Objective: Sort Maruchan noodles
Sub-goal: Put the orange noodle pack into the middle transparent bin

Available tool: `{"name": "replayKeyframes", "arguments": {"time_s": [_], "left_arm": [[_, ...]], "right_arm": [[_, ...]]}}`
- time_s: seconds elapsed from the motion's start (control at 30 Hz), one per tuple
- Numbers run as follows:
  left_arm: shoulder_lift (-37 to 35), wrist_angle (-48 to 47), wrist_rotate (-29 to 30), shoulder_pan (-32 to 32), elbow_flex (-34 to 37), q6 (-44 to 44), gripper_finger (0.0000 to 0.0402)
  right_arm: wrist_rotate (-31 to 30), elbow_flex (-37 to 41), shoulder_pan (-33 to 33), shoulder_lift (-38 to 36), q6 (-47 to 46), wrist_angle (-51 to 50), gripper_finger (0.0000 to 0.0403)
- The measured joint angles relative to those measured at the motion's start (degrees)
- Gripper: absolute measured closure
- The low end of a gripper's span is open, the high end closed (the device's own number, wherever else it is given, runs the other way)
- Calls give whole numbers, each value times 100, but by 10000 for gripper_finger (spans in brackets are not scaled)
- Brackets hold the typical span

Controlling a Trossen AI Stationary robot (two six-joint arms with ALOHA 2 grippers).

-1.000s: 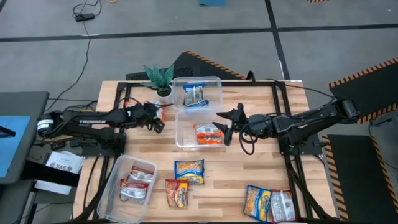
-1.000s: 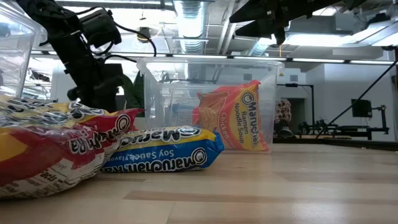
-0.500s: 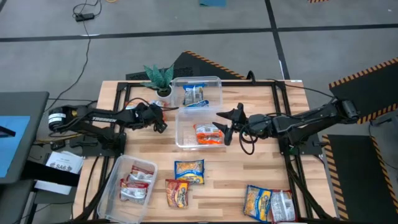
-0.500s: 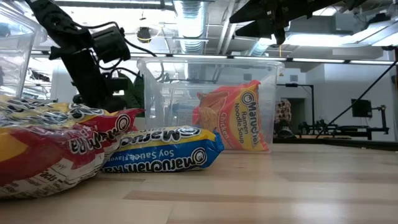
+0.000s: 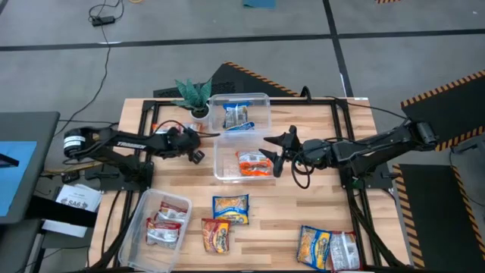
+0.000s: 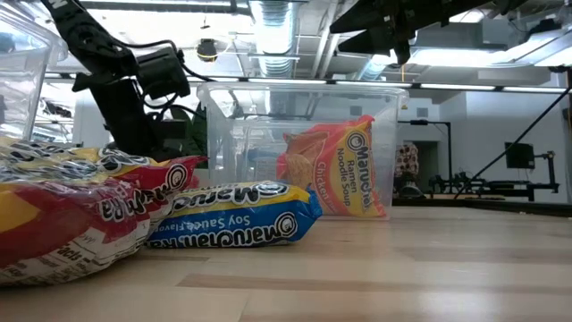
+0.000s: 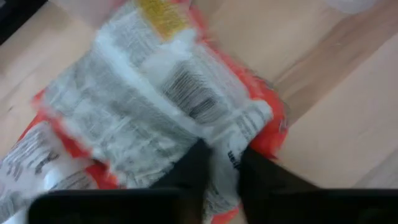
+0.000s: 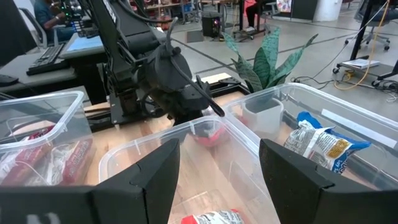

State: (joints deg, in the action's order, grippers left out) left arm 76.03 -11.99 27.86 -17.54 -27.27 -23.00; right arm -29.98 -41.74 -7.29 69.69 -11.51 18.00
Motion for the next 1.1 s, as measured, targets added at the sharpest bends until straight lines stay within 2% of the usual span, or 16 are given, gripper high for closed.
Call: {"name": "replayKeyframes", "arguments": {"time_s": [0.07, 0.2, 0.37, 0.6, 0.77, 0.97, 1.1], "left_arm": [[-120, -54, -18, 21, -2, 4, 386], [-564, -426, -97, 44, -147, 26, 399], [-1319, -995, -43, 173, -347, -14, 401], [-2435, -1792, 337, 444, -723, -179, 401], [-3010, -1937, 569, 787, -1041, -153, 401], [-3265, -1936, 866, 1307, -1453, 147, 401], [-3172, -1966, 625, 1500, -1504, 223, 401]], "right_arm": [[0, 0, -2, -1, 0, -2, 159], [0, 0, -2, -2, 0, -4, 159], [0, 0, 0, -2, 0, -2, 159], [0, 0, -2, -2, 0, 0, 159], [0, 0, 0, -2, 0, 4, 159], [0, 0, 0, -2, 0, 4, 159], [0, 0, 5, -2, 0, 2, 159]]}}
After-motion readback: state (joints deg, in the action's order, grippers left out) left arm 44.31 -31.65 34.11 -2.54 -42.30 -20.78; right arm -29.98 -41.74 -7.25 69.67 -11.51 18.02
